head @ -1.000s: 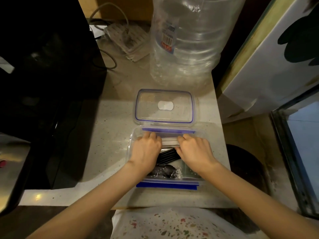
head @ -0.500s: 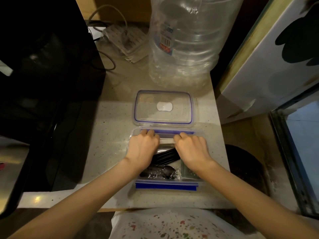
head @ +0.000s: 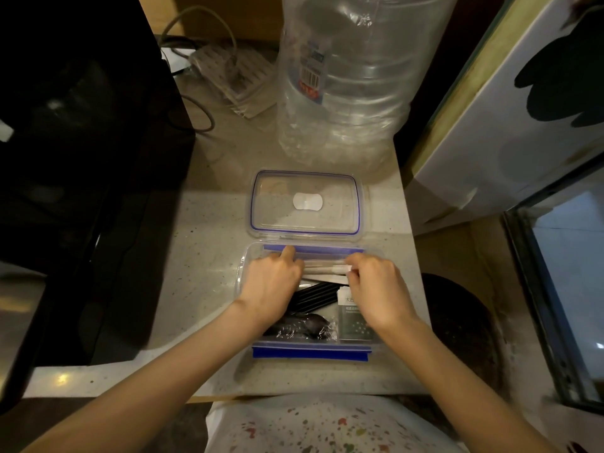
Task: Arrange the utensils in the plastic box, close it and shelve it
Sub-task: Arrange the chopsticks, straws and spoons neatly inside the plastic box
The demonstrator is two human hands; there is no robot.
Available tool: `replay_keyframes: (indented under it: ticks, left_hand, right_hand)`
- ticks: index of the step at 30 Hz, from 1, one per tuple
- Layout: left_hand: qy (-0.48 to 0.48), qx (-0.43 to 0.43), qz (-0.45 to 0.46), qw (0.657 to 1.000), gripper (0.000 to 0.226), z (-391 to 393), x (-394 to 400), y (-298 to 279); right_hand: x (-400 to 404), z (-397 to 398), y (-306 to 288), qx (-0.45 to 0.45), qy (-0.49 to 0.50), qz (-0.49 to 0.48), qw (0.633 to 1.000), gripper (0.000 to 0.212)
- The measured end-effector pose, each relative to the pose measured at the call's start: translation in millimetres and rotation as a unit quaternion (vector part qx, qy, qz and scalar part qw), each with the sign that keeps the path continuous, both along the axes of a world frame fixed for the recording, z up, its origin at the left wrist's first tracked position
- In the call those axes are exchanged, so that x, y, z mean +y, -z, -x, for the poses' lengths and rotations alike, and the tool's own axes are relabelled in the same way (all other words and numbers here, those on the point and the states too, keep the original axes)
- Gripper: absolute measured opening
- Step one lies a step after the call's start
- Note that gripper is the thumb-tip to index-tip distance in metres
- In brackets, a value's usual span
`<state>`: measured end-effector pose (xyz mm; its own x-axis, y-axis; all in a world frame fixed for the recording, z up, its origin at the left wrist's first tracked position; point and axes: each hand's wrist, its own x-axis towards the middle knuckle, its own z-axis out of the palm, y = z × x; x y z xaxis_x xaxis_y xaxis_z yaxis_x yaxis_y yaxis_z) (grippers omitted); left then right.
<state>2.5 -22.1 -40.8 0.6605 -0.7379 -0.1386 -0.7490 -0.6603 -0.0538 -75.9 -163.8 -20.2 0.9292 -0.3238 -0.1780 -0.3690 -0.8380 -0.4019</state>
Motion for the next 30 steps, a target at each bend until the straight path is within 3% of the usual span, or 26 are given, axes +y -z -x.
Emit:
replay_keyframes:
  ticks: [3, 7, 10, 13, 21, 26, 28, 30]
  left_hand:
    - [0.006, 0.016, -0.011, 1.0, 0.022, 2.0, -1.0, 7.7]
    - [0.08, 0.024, 0.006, 0.996, 0.03, 0.3, -6.6, 10.1]
    - [0.136, 0.045, 0.018, 0.99, 0.016, 0.1, -13.2, 1.7]
    - [0.143, 0.067, 0.021, 0.987, 0.021, -6.6, -16.9, 3.0]
    - [0.187, 0.047, 0.007, 0.981, 0.022, -12.5, -27.6, 1.8]
    - [0.189, 0.077, 0.065, 0.977, 0.007, -22.5, -21.8, 7.6]
    - [0.195, 0.069, 0.032, 0.978, 0.003, -25.4, -21.0, 5.0]
    - [0.204, 0.044, 0.007, 0.978, 0.017, -25.9, -20.5, 5.7]
  right_hand:
    - [-2.0, 3.2, -1.2, 0.033, -0.039, 0.025, 0.998, 0.017]
    - [5.3, 2.2, 3.0, 0.063, -0.174, 0.068, 0.98, 0.024]
    - [16.6, 8.2, 7.0, 0.027, -0.252, 0.083, 0.964, 0.016]
    - [16.9, 14.4, 13.9, -0.006, -0.264, 0.094, 0.96, 0.02]
    - [14.8, 15.7, 15.7, 0.011, -0.259, 0.094, 0.961, 0.019]
    - [11.3, 17.5, 15.1, 0.018, -0.256, 0.111, 0.96, 0.024]
    - [11.2, 17.7, 16.1, 0.014, -0.271, 0.1, 0.957, 0.029]
    - [11.8, 16.6, 14.9, 0.007, -0.285, 0.091, 0.954, 0.029]
